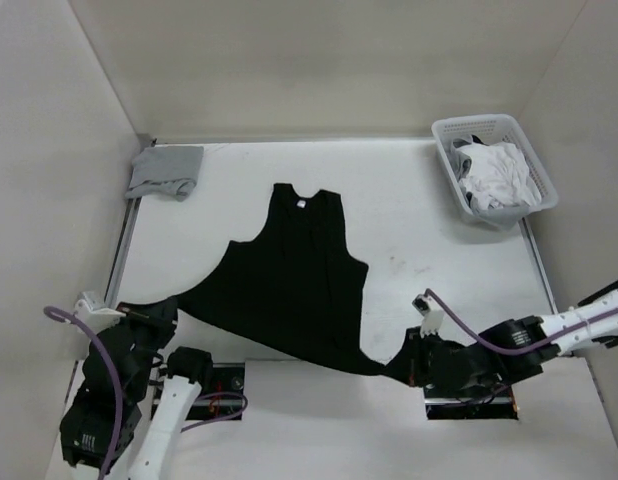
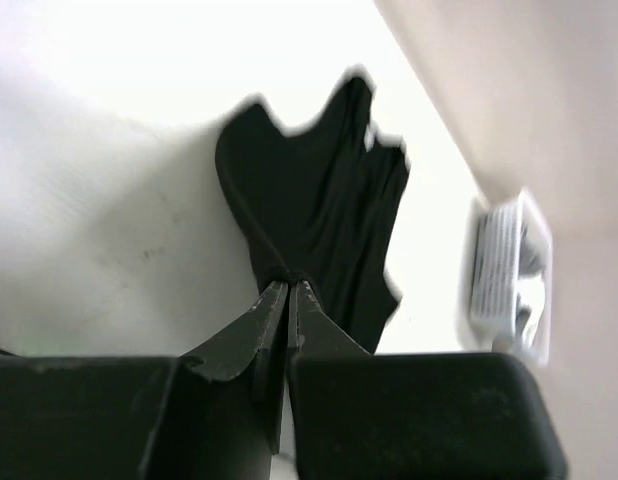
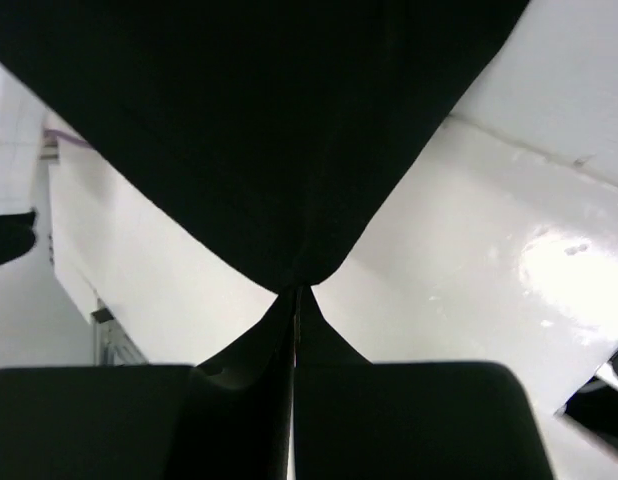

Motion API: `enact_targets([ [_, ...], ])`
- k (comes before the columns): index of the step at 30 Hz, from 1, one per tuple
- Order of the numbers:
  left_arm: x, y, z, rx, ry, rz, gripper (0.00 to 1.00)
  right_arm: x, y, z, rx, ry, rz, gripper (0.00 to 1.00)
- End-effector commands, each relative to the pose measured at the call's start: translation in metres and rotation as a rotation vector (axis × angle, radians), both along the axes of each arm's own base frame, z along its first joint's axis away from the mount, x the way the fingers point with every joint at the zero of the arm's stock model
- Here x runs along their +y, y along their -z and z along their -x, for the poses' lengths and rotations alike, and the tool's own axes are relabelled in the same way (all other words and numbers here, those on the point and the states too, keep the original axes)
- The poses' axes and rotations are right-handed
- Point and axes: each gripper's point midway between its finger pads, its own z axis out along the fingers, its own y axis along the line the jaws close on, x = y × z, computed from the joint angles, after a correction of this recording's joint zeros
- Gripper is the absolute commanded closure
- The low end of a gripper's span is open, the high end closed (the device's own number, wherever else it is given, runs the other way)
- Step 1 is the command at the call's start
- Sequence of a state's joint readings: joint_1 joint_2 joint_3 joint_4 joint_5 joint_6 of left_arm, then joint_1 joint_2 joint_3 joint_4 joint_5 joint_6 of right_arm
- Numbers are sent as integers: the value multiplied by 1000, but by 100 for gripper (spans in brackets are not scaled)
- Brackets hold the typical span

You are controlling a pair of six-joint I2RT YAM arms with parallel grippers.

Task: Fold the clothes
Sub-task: Fold the tank top

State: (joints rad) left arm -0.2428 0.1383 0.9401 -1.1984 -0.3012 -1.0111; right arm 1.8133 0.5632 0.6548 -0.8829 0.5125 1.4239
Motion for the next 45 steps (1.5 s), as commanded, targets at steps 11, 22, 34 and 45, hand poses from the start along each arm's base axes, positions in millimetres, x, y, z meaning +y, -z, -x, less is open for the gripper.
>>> enact_targets([
  [11, -24, -6, -163, -82, -39, -6, 100, -8, -74, -191, -379, 339, -33, 100],
  [22, -23, 35, -288, 10, -113, -66, 100, 2, -56, -339, -413, 424, 57, 100],
  [34, 0, 56, -380, 19, -188, -31, 100, -14, -17, -455, -312, 514, 91, 100],
  [45, 10, 124, -466, 91, -186, 31, 95, -23, 23, -548, -263, 545, 69, 100],
])
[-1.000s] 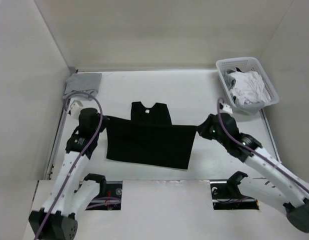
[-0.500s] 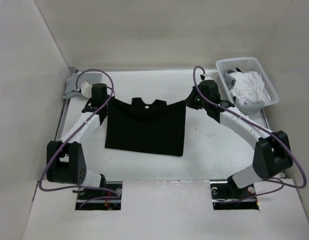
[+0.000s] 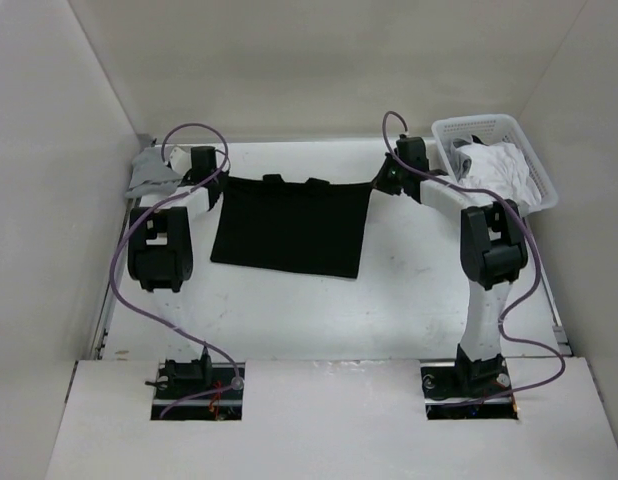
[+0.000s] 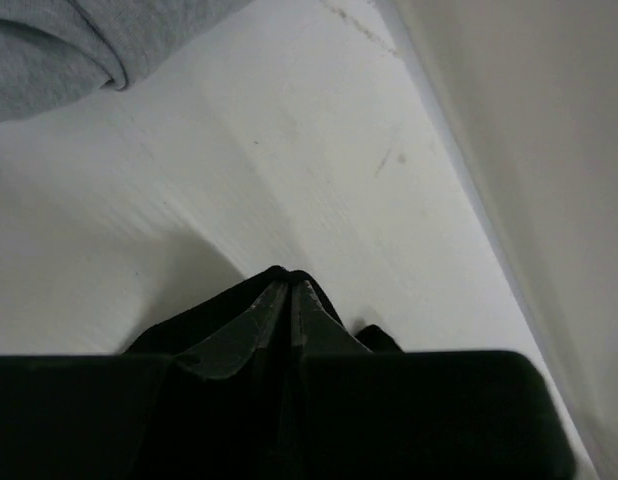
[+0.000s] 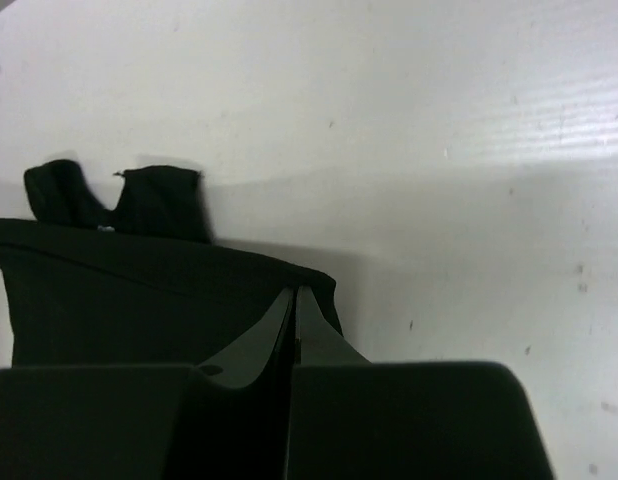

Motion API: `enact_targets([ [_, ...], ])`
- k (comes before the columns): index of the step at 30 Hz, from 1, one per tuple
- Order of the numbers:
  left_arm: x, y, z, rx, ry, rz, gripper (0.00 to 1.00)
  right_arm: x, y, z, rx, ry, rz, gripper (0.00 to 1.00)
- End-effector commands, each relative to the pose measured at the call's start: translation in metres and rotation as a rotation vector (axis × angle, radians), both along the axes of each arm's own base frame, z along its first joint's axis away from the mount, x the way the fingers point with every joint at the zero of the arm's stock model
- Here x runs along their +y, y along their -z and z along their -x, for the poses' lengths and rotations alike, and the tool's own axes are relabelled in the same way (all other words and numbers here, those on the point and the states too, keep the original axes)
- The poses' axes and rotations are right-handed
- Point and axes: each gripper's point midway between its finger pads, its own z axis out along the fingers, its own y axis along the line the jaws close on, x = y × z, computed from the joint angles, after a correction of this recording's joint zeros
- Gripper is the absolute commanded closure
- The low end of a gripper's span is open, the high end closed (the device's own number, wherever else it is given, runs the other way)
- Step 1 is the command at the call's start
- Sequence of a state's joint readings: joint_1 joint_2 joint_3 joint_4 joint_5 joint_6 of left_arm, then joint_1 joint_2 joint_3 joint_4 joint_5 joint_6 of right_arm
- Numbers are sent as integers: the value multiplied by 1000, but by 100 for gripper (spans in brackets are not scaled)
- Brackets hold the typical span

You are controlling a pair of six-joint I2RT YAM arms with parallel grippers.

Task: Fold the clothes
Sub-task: Fold the tank top

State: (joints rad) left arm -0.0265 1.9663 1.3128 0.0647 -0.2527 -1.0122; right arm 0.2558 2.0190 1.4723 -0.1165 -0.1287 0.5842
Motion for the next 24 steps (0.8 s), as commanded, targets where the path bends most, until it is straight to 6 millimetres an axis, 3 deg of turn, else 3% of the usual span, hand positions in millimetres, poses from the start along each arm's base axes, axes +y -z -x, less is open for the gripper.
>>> enact_targets([
  [1, 5, -24, -31, -97, -5, 18, 90, 5, -35, -34, -109, -7, -53, 100],
  [4, 7, -20, -41, -86, 23, 0, 71, 2, -30, -43, -108, 28, -40, 89],
  [6, 10, -29, -39, -101, 22, -20, 54, -3, -32, -44, -111, 60, -27, 74],
  [9, 13, -53, -24, -131, 25, -59, 47, -13, -49, -35, -146, 103, 7, 56],
  [12, -4, -58, 17, -117, 58, -90, 48, -22, -65, -18, -172, 157, 37, 47],
  [15, -20, -31, 76, -37, 73, -125, 52, -5, -60, 32, -164, 119, 56, 45],
  [16, -20, -19, 98, -6, 67, -142, 53, 6, -48, 59, -150, 91, 55, 50],
  [19, -9, 12, 158, 69, 43, -160, 55, 31, -18, 123, -116, 8, 24, 86],
  [20, -6, 17, 174, 86, 47, -165, 56, 37, -7, 144, -95, -19, 16, 93],
  [22, -1, 24, 200, 110, 40, -156, 57, 43, 9, 180, -60, -51, 2, 91],
  [24, 6, 31, 222, 137, 36, -140, 57, 43, 14, 204, -54, -58, -2, 78],
])
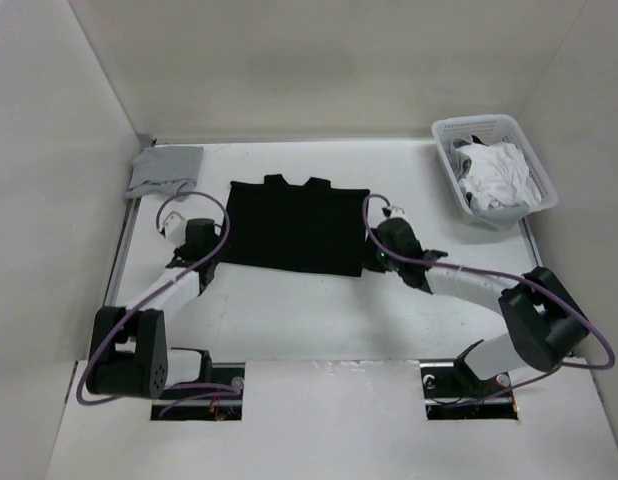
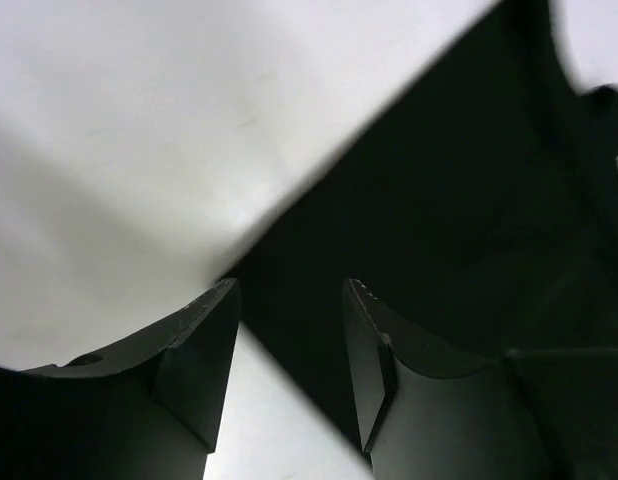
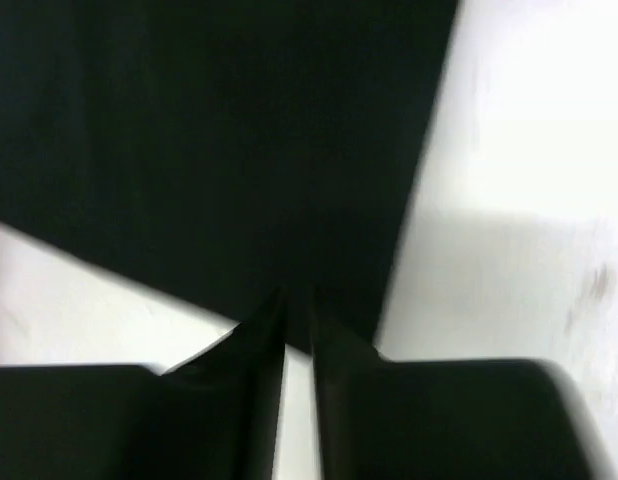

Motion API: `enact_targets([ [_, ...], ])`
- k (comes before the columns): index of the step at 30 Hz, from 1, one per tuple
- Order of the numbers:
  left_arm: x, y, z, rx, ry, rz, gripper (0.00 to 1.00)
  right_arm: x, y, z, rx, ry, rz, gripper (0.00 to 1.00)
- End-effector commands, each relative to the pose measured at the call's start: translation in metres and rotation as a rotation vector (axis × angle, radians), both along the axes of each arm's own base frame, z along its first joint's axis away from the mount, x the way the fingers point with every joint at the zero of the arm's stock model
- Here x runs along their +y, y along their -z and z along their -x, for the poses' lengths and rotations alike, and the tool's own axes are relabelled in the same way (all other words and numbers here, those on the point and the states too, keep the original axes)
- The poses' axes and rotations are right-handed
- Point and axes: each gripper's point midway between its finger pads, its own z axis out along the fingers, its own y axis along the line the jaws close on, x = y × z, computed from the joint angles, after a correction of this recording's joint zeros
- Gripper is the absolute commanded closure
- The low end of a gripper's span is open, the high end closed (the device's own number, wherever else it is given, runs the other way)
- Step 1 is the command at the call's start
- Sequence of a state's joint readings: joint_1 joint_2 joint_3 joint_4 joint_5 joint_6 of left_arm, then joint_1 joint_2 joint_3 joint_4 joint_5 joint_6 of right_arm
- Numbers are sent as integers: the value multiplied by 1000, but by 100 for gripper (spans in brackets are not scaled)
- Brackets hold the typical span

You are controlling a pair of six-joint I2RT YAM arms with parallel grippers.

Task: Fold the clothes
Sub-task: Fold the tank top

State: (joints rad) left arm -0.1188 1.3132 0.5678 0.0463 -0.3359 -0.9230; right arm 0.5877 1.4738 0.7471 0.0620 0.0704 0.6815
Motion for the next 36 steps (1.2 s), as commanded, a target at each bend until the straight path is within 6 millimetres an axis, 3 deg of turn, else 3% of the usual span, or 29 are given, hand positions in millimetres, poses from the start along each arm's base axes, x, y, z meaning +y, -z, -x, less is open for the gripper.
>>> enact_targets([
  [1, 18, 4, 28, 20, -37, -7, 56, -10, -3, 14, -44, 69, -46, 70],
  [4, 23, 20, 39, 52, -55, 22, 56, -8, 10, 28, -18, 56, -49, 55],
  [6, 25, 29, 38, 47, -63, 52, 55, -9, 24, 32, 17, 63, -35, 52],
  [11, 20, 44, 28, 34, -31, 139, 56, -3, 32, 30, 50, 50, -90, 54],
  [16, 21, 47, 26, 17, -36, 151, 59, -2, 39, 36, 81, 44, -94, 54],
  [23, 9, 54, 25, 35, 10, 183, 76, 1, 47, 37, 96, 49, -131, 55],
  [28, 3, 62, 27, 57, 28, 208, 91, 4, 54, 38, 120, 47, -146, 65],
  [31, 4, 61, 27, 51, 25, 210, 98, 1, 52, 37, 111, 64, -148, 79],
  [33, 5, 55, 27, 36, 20, 206, 100, 0, 51, 36, 102, 71, -147, 94],
  [36, 8, 40, 26, -18, 15, 197, 100, -4, 40, 32, 60, 90, -152, 99],
])
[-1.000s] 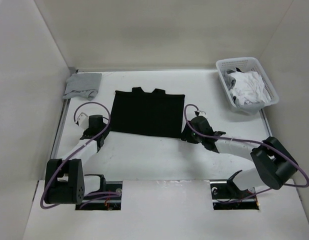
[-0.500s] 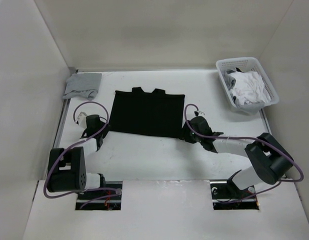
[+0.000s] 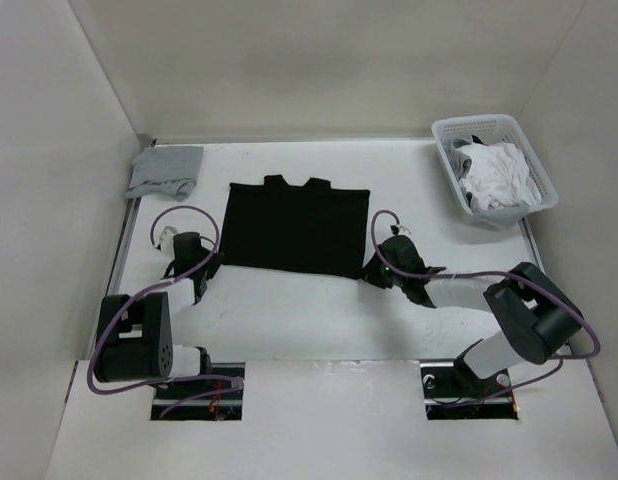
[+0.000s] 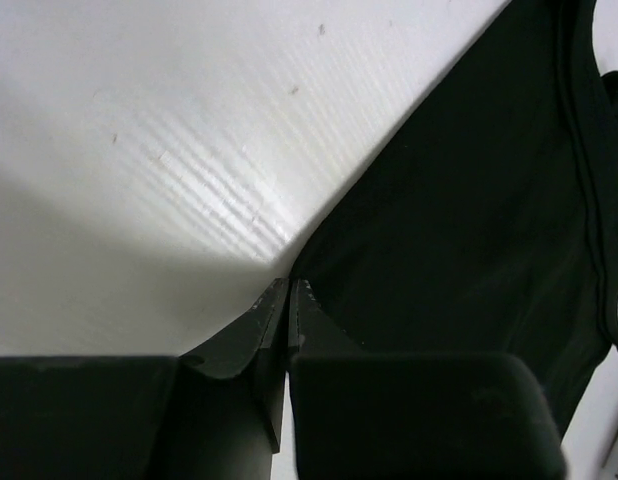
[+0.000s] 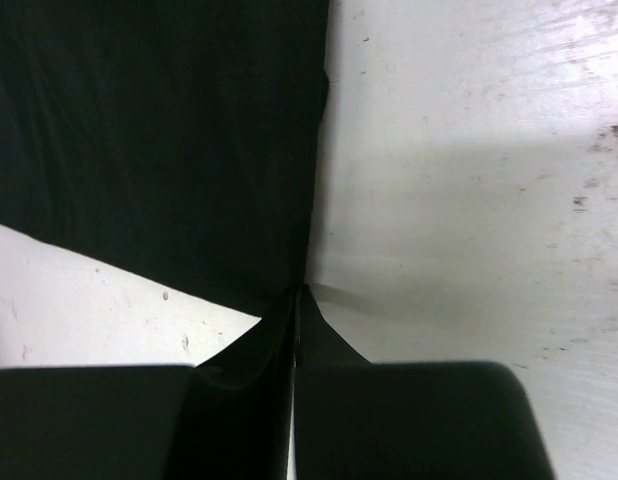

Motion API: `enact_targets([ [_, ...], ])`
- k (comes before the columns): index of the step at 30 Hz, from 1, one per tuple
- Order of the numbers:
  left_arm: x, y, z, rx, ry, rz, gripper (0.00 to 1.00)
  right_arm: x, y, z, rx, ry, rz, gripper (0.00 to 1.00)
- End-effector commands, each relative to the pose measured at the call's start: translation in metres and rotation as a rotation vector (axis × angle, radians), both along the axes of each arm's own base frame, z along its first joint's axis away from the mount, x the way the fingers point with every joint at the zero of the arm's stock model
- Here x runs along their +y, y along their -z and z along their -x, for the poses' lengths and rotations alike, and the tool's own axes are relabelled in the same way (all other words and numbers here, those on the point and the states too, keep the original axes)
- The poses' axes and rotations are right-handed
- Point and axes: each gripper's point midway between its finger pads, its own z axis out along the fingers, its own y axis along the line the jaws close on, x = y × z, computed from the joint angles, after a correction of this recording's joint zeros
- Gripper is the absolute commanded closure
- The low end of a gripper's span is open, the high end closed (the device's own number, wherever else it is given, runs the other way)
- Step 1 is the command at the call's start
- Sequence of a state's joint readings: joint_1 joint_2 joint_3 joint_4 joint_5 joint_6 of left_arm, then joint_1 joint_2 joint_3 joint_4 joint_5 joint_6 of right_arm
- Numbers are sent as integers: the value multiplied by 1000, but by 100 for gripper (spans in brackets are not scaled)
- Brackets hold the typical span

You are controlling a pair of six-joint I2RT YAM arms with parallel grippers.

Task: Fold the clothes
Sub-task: Fold the tank top

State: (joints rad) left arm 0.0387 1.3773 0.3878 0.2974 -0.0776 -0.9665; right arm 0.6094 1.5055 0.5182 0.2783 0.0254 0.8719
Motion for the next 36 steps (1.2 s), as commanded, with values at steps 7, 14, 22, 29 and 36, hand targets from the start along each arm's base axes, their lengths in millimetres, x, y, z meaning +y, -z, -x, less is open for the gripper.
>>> enact_targets([
  [7, -12, -99, 27, -232, 24, 20, 100, -9, -93, 14, -215, 8, -54, 100],
  [14, -18, -265, 89, -537, 71, -39, 100, -29, -233, 94, -423, -67, -121, 100],
  [22, -9, -424, 181, -858, 63, -72, 100, -36, -356, 176, -543, -214, -293, 100],
  [29, -24, -343, 151, -635, 108, -31, 100, -22, -336, 195, -476, -268, -286, 100],
  [36, -27, -232, 93, -395, 71, -53, 100, -16, -232, 135, -363, -195, -169, 100],
])
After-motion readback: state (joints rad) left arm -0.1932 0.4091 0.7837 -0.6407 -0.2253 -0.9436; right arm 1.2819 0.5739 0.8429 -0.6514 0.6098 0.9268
